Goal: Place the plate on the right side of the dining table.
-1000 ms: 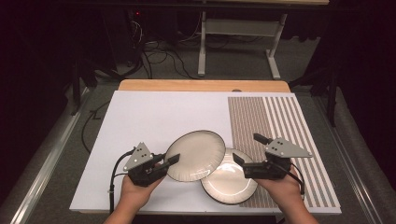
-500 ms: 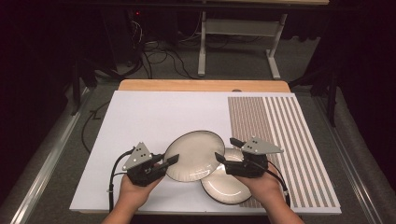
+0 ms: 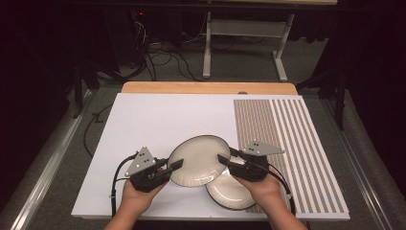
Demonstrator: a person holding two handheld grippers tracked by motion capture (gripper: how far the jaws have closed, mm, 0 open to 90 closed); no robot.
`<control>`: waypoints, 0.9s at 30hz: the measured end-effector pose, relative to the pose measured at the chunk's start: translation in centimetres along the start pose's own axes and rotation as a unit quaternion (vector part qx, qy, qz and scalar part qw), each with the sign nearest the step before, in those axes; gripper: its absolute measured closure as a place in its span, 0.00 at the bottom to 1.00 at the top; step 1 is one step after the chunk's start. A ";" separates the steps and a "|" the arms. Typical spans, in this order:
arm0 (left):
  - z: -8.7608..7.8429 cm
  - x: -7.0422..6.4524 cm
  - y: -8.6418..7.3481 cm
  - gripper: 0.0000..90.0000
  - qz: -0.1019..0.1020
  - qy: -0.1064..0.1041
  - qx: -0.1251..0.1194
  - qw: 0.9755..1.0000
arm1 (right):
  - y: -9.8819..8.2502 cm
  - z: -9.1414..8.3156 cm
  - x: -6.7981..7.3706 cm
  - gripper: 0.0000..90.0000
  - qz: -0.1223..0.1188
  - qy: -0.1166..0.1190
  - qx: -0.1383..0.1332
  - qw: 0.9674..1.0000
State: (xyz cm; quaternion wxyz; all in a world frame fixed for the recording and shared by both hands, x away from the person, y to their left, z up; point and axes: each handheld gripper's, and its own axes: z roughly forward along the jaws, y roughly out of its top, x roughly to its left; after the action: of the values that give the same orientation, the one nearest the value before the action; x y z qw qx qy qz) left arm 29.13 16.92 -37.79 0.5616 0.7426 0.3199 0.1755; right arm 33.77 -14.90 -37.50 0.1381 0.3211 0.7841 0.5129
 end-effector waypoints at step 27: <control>0.0 0.7 -0.4 0.85 -0.031 -0.010 -0.004 0.999 | -0.2 -0.3 -0.6 0.96 0.033 0.026 -0.003 0.999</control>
State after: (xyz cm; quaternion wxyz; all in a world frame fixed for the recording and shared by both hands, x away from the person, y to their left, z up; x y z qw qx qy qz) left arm 29.50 17.42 -38.20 0.5726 0.7321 0.3362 0.1518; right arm 34.03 -15.57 -37.65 0.1012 0.3332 0.7747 0.5277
